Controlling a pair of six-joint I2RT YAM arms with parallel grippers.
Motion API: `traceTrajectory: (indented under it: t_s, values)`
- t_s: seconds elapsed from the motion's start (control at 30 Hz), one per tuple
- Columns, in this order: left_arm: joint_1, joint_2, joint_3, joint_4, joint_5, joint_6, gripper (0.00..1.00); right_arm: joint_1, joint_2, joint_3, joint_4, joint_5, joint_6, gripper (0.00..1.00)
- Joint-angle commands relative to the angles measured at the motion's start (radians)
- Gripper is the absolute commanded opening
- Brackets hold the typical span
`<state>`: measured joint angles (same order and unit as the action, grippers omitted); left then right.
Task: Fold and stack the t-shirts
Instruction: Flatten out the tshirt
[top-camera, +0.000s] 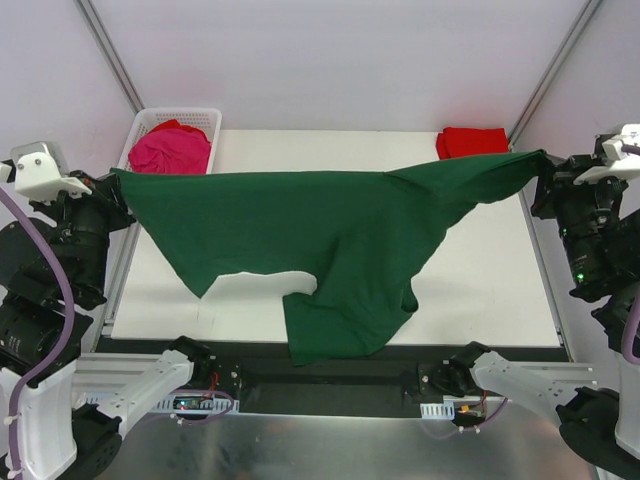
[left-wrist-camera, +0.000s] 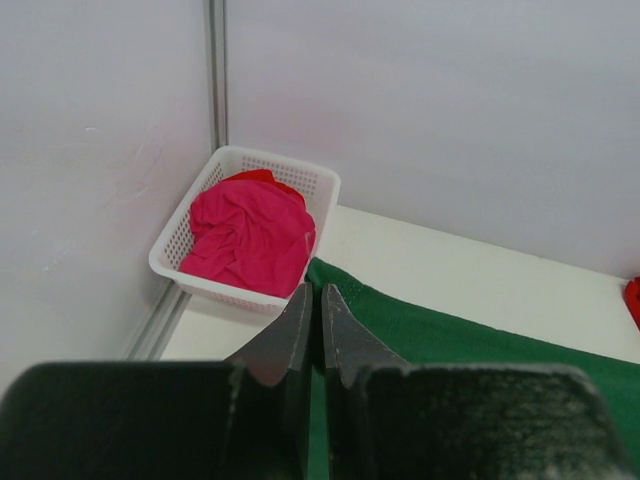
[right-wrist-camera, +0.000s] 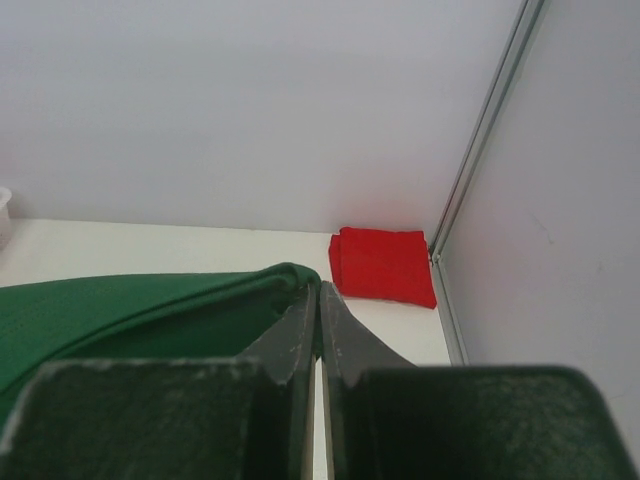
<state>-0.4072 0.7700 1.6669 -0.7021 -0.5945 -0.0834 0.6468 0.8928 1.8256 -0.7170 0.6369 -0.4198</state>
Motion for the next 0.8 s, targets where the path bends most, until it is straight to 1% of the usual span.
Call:
traceTrajectory:
  t_s: [0.0, 0.13, 0.23, 0.27, 0.33, 0.4, 0.43, 0.47, 0.57, 0.67, 0.77]
  values:
    - [-0.002, 0.005, 0.085, 0.006, -0.051, 0.074, 0.00, -0.009, -0.031, 0.093, 0.034, 0.046, -0.023, 0.01]
    - [-0.002, -0.005, 0.139, 0.006, -0.001, 0.109, 0.00, -0.009, -0.043, 0.168, -0.012, -0.009, 0.007, 0.02]
    - [-0.002, -0.021, 0.169, 0.004, 0.070, 0.108, 0.00, -0.009, -0.051, 0.237, -0.056, -0.087, 0.048, 0.01]
    - [-0.002, -0.024, 0.172, 0.004, 0.087, 0.100, 0.00, -0.009, -0.049, 0.259, -0.085, -0.139, 0.064, 0.01]
    - [-0.002, -0.040, 0.166, 0.004, 0.146, 0.086, 0.00, -0.009, -0.054, 0.305, -0.105, -0.187, 0.079, 0.02]
    - [-0.002, -0.055, 0.159, 0.006, 0.197, 0.079, 0.00, -0.009, -0.063, 0.330, -0.124, -0.267, 0.098, 0.01]
    - [-0.002, -0.061, 0.153, 0.006, 0.246, 0.044, 0.00, -0.009, -0.080, 0.331, -0.124, -0.293, 0.104, 0.02]
    - [-0.002, -0.073, 0.149, 0.006, 0.263, 0.034, 0.00, -0.009, -0.089, 0.331, -0.122, -0.337, 0.121, 0.01]
    - [-0.002, -0.107, 0.128, 0.006, 0.317, -0.002, 0.00, -0.009, -0.112, 0.333, -0.134, -0.390, 0.145, 0.01]
    - [-0.002, -0.132, 0.103, 0.004, 0.338, -0.026, 0.00, -0.009, -0.121, 0.316, -0.159, -0.405, 0.161, 0.02]
    - [-0.002, -0.133, 0.085, 0.003, 0.343, -0.027, 0.00, -0.009, -0.123, 0.279, -0.167, -0.376, 0.147, 0.01]
